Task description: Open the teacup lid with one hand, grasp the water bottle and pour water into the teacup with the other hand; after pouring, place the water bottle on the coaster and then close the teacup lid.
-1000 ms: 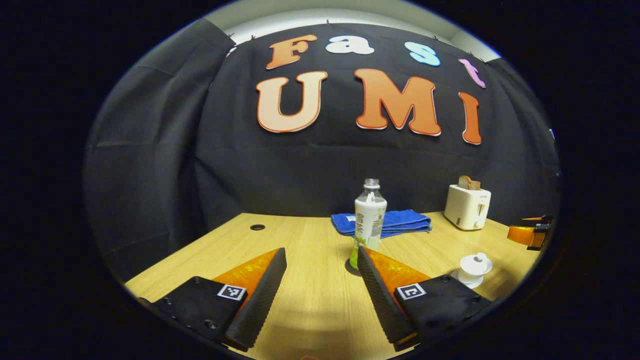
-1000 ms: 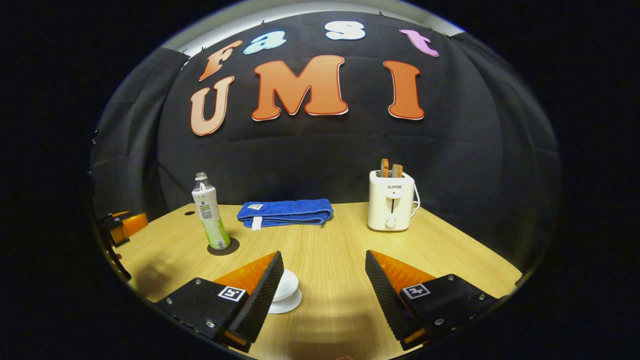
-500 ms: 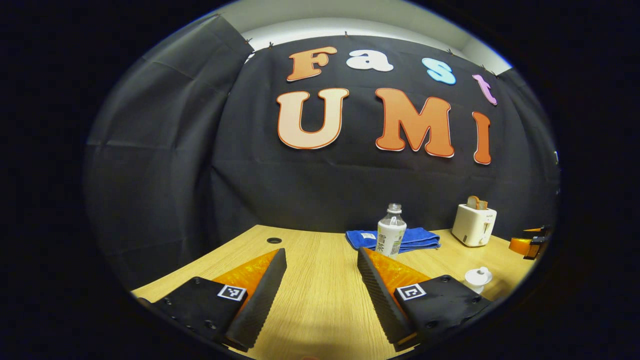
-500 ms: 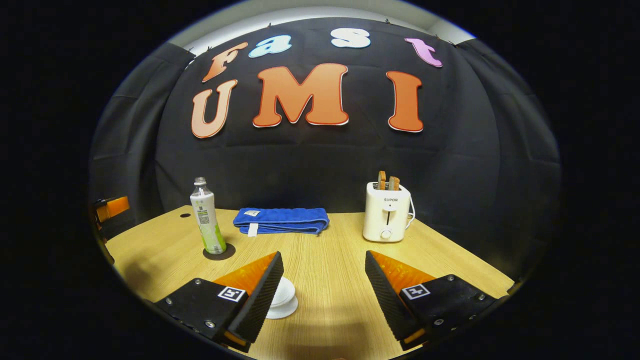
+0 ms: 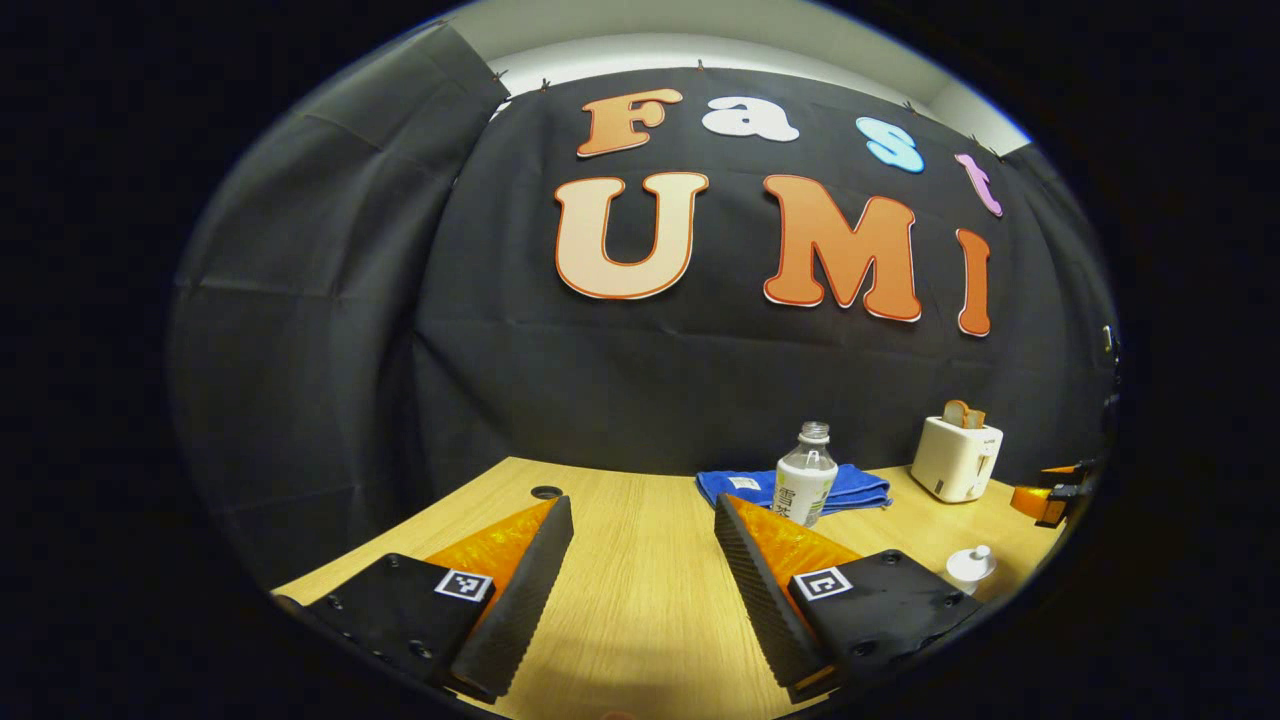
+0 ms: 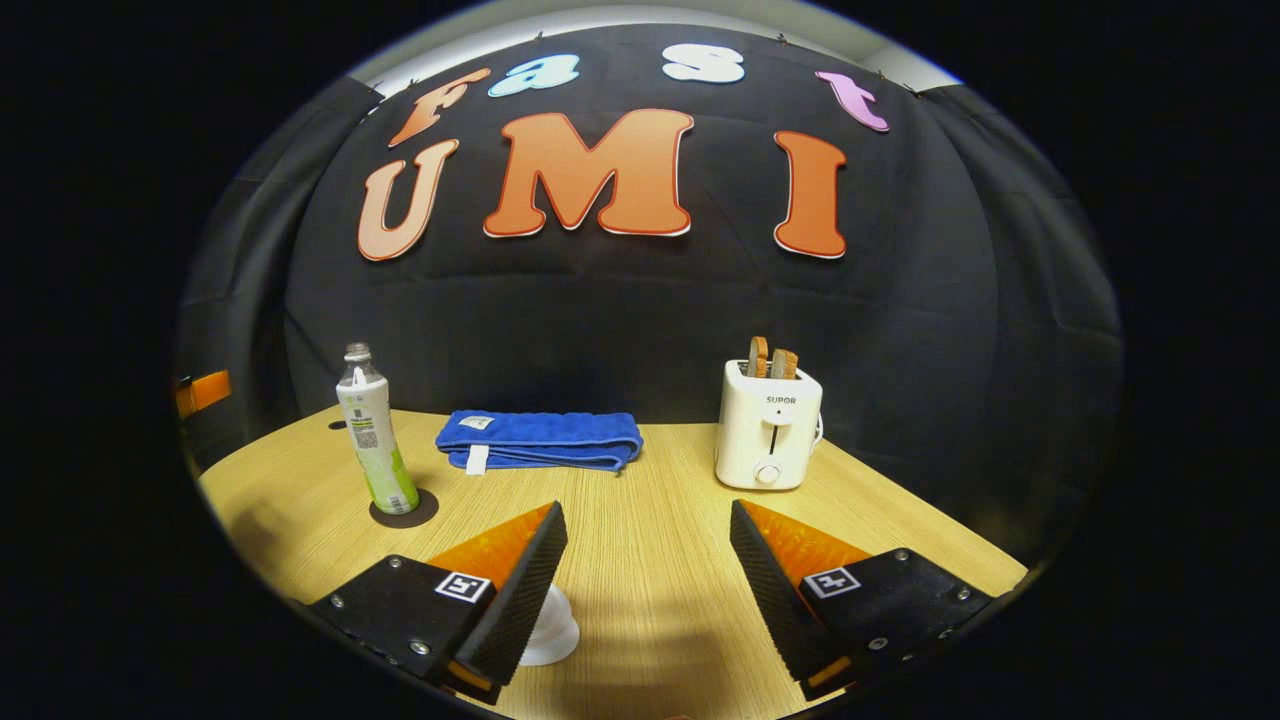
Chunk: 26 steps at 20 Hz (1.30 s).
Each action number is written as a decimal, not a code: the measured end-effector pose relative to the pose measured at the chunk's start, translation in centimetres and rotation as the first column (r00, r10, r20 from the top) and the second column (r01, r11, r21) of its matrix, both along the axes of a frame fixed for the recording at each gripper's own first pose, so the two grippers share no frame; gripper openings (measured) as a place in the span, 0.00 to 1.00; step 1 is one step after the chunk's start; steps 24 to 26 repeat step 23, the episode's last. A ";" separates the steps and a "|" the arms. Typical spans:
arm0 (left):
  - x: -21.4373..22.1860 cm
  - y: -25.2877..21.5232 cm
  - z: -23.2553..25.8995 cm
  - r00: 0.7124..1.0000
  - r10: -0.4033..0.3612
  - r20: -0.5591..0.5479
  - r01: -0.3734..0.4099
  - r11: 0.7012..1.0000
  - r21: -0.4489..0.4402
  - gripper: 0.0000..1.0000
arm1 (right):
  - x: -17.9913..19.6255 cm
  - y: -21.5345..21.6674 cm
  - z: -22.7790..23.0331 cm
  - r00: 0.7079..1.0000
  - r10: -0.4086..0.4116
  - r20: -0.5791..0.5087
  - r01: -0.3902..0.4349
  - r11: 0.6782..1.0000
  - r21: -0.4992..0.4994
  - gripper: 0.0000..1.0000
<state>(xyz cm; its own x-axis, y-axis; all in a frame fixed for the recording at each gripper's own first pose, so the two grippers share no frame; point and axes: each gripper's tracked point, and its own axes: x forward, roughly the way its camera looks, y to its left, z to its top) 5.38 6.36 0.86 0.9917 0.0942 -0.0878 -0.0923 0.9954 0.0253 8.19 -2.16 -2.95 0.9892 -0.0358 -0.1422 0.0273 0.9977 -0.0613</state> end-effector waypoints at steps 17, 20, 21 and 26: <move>-2.6 -2.9 -0.3 0.999 0.037 0.019 -0.037 0.999 0.001 0.94 | -3.2 -3.0 1.4 0.997 0.051 0.062 -0.054 0.997 0.049 0.98; -3.1 -2.0 -0.4 0.998 0.064 0.023 -0.064 0.998 0.010 0.94 | -3.0 -2.7 1.8 0.995 0.068 0.076 -0.074 0.995 0.073 0.98; -2.8 -1.4 -0.3 0.996 0.081 0.024 -0.082 0.996 0.033 0.92 | -2.6 -2.7 1.9 0.995 0.074 0.074 -0.079 0.994 0.077 0.97; -2.2 -1.1 0.5 0.994 0.101 0.039 -0.103 0.992 0.076 0.94 | -1.4 -2.9 1.8 0.995 0.077 0.062 -0.082 0.993 0.090 0.98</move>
